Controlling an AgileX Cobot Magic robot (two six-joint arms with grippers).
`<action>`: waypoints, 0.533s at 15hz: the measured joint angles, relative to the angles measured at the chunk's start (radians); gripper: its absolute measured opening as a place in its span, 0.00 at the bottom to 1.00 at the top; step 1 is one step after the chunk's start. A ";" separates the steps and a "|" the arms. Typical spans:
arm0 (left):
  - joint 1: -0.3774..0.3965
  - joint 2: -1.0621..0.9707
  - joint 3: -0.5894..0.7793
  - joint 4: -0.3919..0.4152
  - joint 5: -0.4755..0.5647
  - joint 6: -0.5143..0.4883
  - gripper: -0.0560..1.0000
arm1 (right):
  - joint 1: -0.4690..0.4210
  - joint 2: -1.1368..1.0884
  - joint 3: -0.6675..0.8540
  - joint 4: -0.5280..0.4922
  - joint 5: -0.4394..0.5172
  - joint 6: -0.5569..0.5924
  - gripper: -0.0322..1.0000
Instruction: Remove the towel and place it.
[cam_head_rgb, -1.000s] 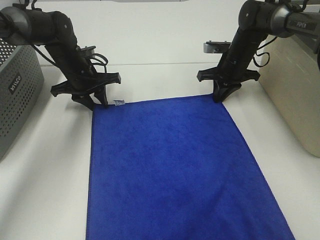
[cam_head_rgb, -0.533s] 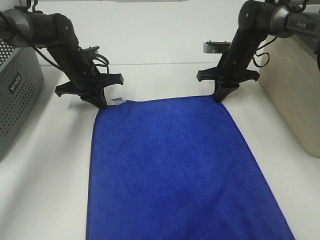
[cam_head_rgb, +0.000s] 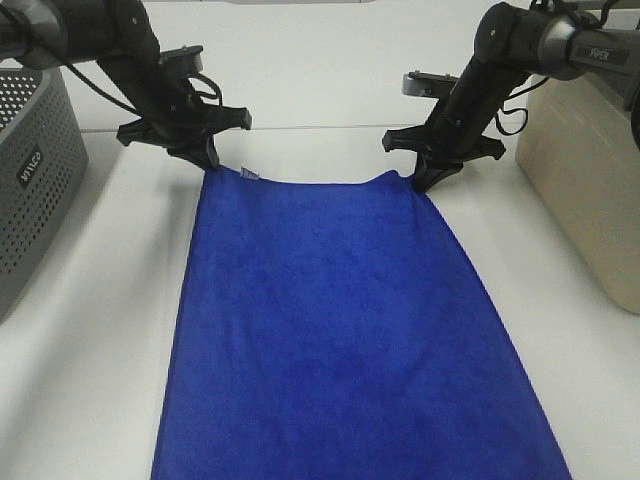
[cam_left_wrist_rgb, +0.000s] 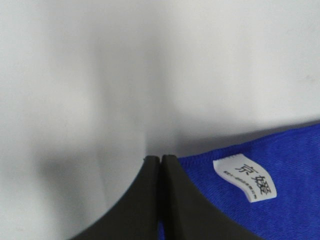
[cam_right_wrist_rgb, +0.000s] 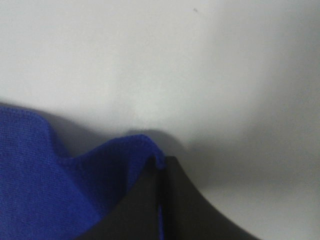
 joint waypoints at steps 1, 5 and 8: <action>0.000 0.007 -0.036 0.000 -0.001 0.008 0.05 | 0.000 0.002 -0.004 -0.002 -0.021 0.000 0.05; 0.001 0.056 -0.143 0.018 -0.008 0.017 0.05 | 0.000 0.011 -0.123 -0.070 -0.053 0.000 0.05; 0.001 0.111 -0.225 0.017 -0.113 0.046 0.05 | -0.023 0.020 -0.178 -0.094 -0.118 0.017 0.05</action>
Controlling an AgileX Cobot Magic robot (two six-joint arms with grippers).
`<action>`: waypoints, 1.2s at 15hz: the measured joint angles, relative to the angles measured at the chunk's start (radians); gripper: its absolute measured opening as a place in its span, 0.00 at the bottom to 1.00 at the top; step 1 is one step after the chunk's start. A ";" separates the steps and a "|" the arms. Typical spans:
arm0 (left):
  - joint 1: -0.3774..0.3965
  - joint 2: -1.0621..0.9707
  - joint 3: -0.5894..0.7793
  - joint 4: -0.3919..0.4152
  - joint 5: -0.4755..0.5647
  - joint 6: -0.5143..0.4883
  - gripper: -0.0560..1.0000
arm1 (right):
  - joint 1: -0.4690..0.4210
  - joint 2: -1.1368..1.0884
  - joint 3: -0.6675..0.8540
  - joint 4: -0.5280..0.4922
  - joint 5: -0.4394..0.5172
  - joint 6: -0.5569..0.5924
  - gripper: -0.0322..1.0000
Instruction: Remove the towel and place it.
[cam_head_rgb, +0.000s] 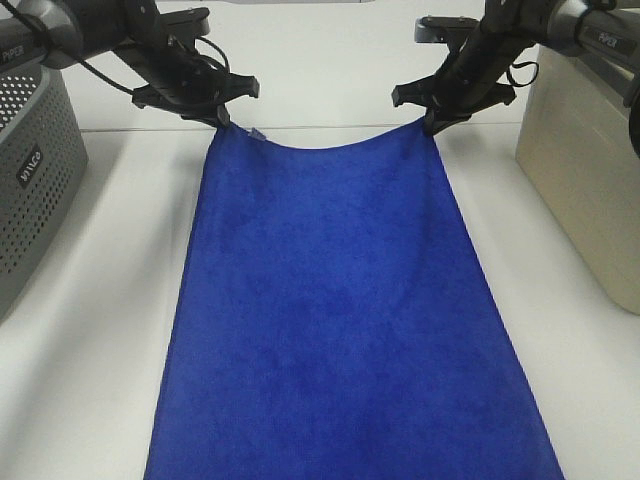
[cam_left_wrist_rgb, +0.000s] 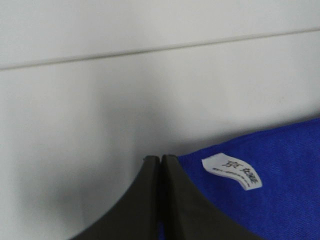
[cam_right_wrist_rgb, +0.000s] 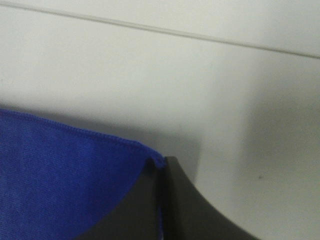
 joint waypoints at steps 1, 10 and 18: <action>0.000 0.008 -0.002 0.000 -0.042 0.009 0.05 | -0.005 0.000 -0.002 0.000 -0.028 0.000 0.05; 0.000 0.078 -0.003 -0.005 -0.340 0.016 0.05 | -0.009 0.043 -0.004 -0.006 -0.290 0.000 0.05; 0.000 0.153 -0.041 -0.007 -0.419 0.060 0.05 | -0.010 0.090 -0.004 -0.011 -0.370 0.000 0.05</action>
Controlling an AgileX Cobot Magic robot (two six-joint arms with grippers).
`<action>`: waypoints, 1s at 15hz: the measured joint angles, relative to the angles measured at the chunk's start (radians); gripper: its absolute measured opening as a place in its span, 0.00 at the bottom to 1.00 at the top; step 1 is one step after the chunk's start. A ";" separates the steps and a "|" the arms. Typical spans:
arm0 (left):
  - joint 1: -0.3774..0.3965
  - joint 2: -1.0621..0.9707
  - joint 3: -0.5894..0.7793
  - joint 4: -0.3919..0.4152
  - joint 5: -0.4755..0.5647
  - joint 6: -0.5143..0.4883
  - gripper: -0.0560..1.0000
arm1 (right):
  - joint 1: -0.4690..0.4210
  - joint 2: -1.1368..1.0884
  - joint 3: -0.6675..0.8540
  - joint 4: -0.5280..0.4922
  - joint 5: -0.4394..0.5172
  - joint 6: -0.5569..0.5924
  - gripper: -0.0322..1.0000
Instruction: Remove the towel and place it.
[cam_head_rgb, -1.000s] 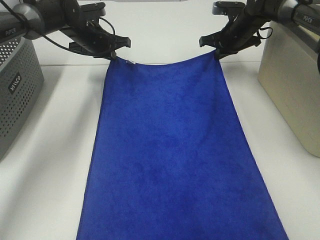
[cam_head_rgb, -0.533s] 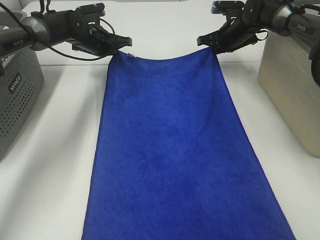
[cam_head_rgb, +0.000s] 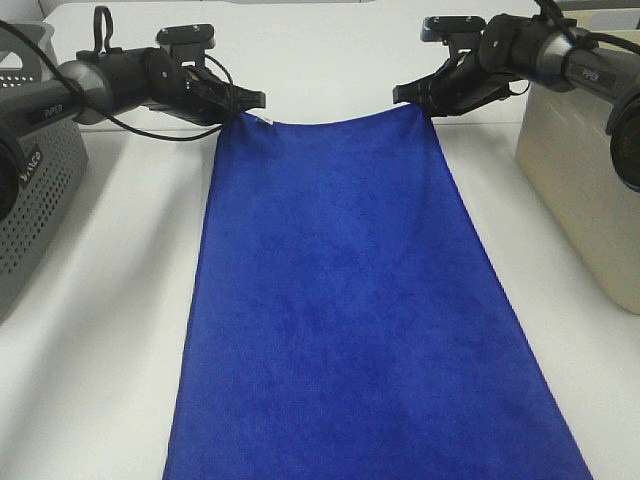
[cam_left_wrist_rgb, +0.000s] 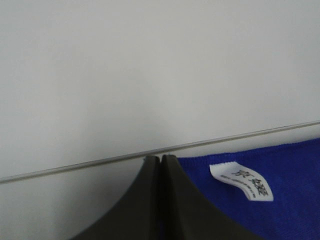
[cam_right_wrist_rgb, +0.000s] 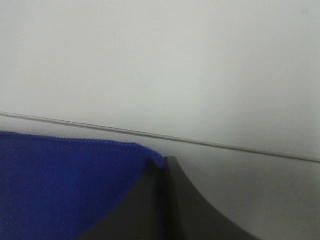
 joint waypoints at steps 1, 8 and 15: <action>-0.001 0.009 -0.012 0.000 -0.015 0.000 0.05 | 0.000 0.000 0.000 -0.002 -0.019 0.000 0.05; -0.011 0.021 -0.019 0.000 -0.113 0.006 0.05 | -0.003 0.026 0.000 -0.006 -0.090 0.002 0.05; -0.014 0.051 -0.021 0.000 -0.126 0.033 0.05 | -0.021 0.032 0.000 0.004 -0.090 0.026 0.05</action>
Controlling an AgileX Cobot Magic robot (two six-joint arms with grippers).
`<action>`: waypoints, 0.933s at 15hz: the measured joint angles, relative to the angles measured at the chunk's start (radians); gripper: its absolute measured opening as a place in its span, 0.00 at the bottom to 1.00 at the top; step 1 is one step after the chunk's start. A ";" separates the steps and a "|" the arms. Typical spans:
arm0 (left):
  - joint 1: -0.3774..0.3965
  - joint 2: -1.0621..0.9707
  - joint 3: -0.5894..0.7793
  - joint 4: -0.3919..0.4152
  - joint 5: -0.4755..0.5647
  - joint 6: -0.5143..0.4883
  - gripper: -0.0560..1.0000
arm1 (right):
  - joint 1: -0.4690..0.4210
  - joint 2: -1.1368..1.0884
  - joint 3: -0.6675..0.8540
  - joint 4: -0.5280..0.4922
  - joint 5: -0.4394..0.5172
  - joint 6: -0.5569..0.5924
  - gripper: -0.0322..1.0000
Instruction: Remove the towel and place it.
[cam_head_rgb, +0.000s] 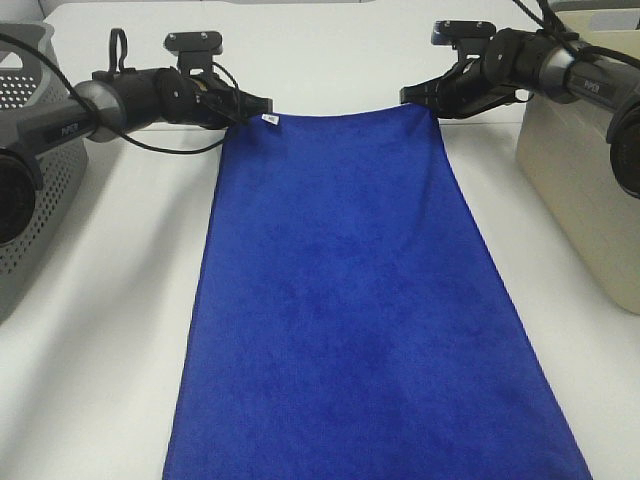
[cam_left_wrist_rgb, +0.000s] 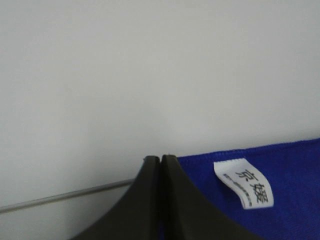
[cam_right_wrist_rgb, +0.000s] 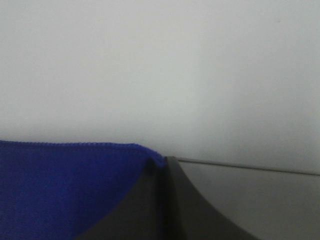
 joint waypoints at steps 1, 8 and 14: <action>-0.003 0.009 0.000 0.000 0.000 0.000 0.05 | 0.000 0.000 0.000 0.000 0.000 0.000 0.05; -0.015 0.015 0.000 0.020 -0.049 0.000 0.05 | 0.000 0.002 0.000 0.000 0.000 0.000 0.07; -0.015 0.015 0.000 0.058 -0.076 0.000 0.20 | 0.000 0.035 0.000 0.012 0.000 0.000 0.43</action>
